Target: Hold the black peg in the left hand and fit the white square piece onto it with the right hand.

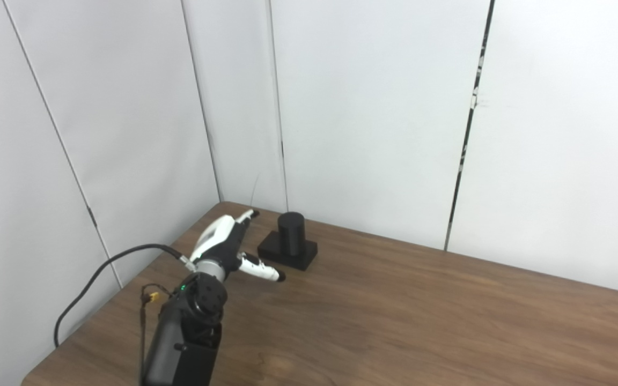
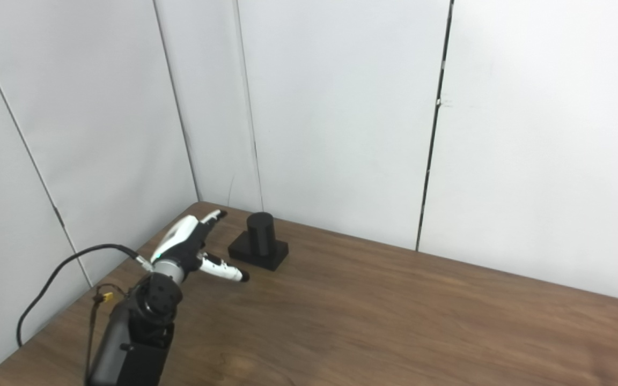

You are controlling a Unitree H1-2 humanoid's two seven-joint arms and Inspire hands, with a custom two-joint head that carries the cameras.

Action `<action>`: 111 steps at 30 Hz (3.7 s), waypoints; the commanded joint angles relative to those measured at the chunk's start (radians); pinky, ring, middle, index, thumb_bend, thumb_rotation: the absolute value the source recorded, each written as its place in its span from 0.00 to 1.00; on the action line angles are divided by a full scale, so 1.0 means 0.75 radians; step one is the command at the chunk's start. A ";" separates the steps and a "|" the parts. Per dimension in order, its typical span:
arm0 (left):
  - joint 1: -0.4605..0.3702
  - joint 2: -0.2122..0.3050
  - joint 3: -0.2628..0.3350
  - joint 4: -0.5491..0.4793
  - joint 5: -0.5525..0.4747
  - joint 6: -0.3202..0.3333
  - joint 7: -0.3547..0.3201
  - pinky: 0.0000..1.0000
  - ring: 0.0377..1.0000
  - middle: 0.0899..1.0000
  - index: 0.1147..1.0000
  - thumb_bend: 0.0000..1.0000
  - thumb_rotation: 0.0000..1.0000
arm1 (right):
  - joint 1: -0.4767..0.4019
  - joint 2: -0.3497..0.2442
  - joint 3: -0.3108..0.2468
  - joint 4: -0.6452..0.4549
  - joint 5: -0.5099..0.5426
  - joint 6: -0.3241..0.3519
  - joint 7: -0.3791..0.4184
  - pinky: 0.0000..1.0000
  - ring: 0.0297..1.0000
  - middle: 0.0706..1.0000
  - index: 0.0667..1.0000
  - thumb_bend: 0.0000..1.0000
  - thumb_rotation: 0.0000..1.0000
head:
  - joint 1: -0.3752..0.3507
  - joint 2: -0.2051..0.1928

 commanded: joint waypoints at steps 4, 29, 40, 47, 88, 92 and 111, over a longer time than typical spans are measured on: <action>-0.133 0.068 0.001 0.087 0.119 -0.005 -0.088 0.86 0.96 0.99 0.97 1.00 0.09 | 0.055 0.019 0.011 -0.002 0.007 0.007 -0.006 1.00 1.00 0.96 0.99 0.67 1.00 | -0.003 0.010; -0.327 0.327 -0.444 0.435 0.001 -0.059 0.133 1.00 1.00 0.96 0.94 1.00 0.18 | 0.060 -0.013 -0.016 0.124 0.097 -0.102 0.113 1.00 1.00 0.97 1.00 0.86 1.00 | -0.011 0.013; -0.457 0.419 -0.595 0.655 -0.063 -0.147 0.181 1.00 1.00 0.96 0.94 1.00 0.20 | 0.074 -0.011 -0.018 0.118 0.094 -0.112 0.120 1.00 1.00 0.97 1.00 0.86 1.00 | -0.013 0.003; -0.502 0.441 -0.619 0.741 -0.130 -0.155 0.180 1.00 1.00 0.97 0.93 1.00 0.19 | 0.116 -0.023 -0.039 0.094 0.068 -0.114 0.093 1.00 0.99 0.95 1.00 0.83 1.00 | -0.026 0.013; -0.642 0.319 -0.759 1.103 -0.406 -0.147 0.184 0.93 0.92 0.92 0.85 0.91 0.00 | 0.182 -0.024 -0.060 -0.005 0.063 -0.064 0.041 1.00 0.96 0.91 0.98 0.72 1.00 | -0.075 0.030; -0.619 0.323 -0.778 1.099 -0.399 -0.178 0.234 0.70 0.74 0.75 0.72 0.88 0.00 | 0.180 -0.022 -0.061 -0.008 0.059 -0.053 0.031 1.00 0.96 0.90 0.97 0.71 1.00 | -0.071 0.032; -0.527 0.314 -0.780 1.054 -0.412 -0.247 0.356 0.72 0.72 0.68 0.42 0.52 0.05 | 0.150 -0.032 -0.057 0.041 0.127 -0.072 0.099 1.00 0.99 0.95 1.00 0.86 1.00 | -0.069 0.040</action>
